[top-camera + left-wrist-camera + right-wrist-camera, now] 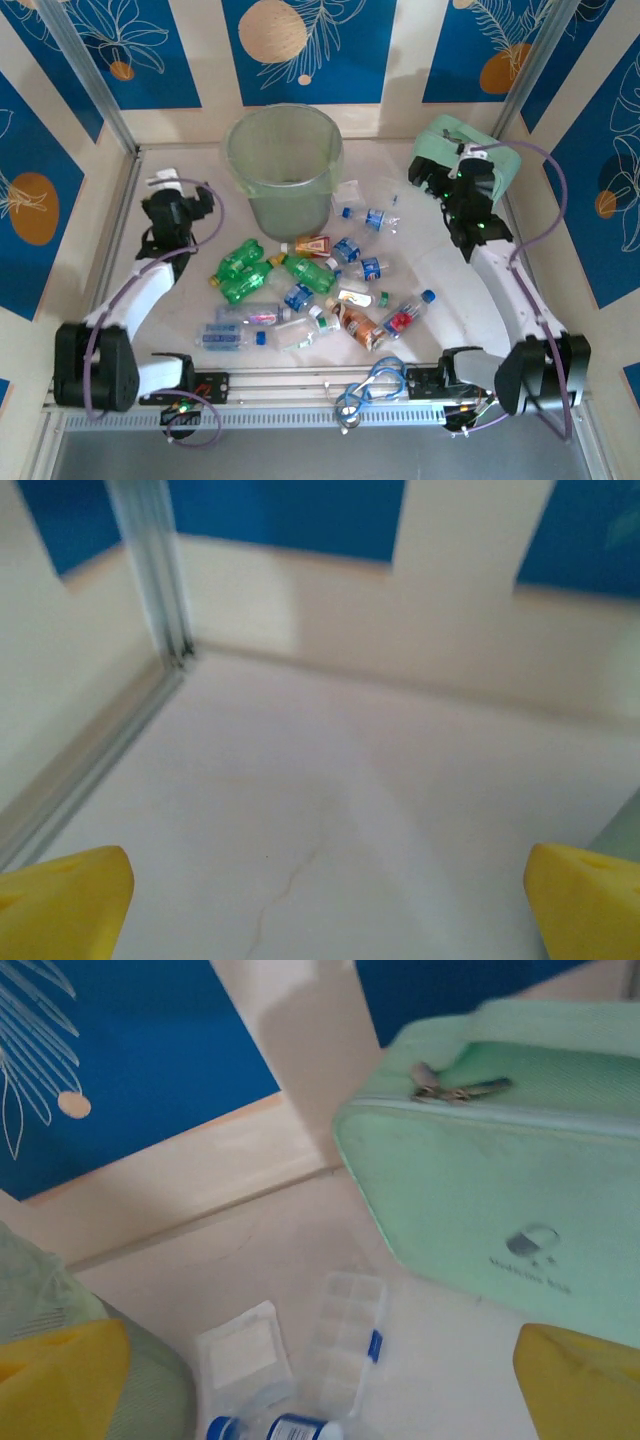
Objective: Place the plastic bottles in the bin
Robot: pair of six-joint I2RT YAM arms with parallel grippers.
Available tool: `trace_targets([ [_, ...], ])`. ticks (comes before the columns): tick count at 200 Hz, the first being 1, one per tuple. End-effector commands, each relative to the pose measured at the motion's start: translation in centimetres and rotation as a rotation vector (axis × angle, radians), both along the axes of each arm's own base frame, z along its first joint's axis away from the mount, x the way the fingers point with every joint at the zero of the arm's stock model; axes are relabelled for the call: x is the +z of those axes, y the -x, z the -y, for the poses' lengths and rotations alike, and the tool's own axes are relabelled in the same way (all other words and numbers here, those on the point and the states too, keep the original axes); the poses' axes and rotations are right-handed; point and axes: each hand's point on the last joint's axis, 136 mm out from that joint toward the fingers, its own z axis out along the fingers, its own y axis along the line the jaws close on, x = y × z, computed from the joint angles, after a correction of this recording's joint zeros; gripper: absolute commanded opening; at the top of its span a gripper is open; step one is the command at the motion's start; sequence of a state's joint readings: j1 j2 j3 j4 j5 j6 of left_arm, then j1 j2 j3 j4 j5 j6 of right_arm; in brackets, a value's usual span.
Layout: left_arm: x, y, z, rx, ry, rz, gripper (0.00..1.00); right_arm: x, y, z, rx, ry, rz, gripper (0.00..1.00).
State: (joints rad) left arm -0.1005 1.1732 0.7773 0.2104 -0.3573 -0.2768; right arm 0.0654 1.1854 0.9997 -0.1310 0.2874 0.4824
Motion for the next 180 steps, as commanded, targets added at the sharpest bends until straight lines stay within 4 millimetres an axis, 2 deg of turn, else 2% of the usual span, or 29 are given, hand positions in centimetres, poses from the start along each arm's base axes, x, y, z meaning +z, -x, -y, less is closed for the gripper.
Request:
trace_targets([
  [1, -2.1, 3.5, 1.1, 0.059, 0.201, -0.159, 1.0, -10.3, 3.6, -0.7, -0.04, -0.099, -0.482, 0.97],
  [18, -1.3, 4.5, 3.7, -0.046, 0.254, -0.173, 1.0, -9.8, 2.7, -4.8, 0.138, 0.072, -0.545, 0.94],
  [29, -0.9, 5.2, 5.0, -0.095, 0.268, -0.185, 1.0, -10.1, 2.7, -7.2, 0.245, 0.182, -0.626, 0.91],
  [50, -0.2, 6.4, 6.4, -0.158, 0.294, -0.201, 1.0, -11.3, 2.3, -9.1, 0.296, 0.337, -0.728, 0.9],
  [81, 1.4, 6.9, 7.9, -0.253, 0.275, -0.217, 0.99, -12.5, 1.0, -11.6, 0.389, 0.369, -0.774, 0.91],
  [123, 2.3, 7.3, 9.0, -0.317, 0.267, -0.234, 0.99, -15.3, -1.5, -11.9, 0.367, 0.465, -0.84, 0.91],
  [151, 1.5, 7.4, 9.7, -0.336, 0.316, -0.248, 0.98, -16.6, -3.4, -12.4, 0.391, 0.509, -0.859, 0.92],
  [180, 0.8, 7.4, 9.7, -0.336, 0.298, -0.274, 0.96, -17.5, -4.1, -13.4, 0.426, 0.518, -0.878, 0.93],
])
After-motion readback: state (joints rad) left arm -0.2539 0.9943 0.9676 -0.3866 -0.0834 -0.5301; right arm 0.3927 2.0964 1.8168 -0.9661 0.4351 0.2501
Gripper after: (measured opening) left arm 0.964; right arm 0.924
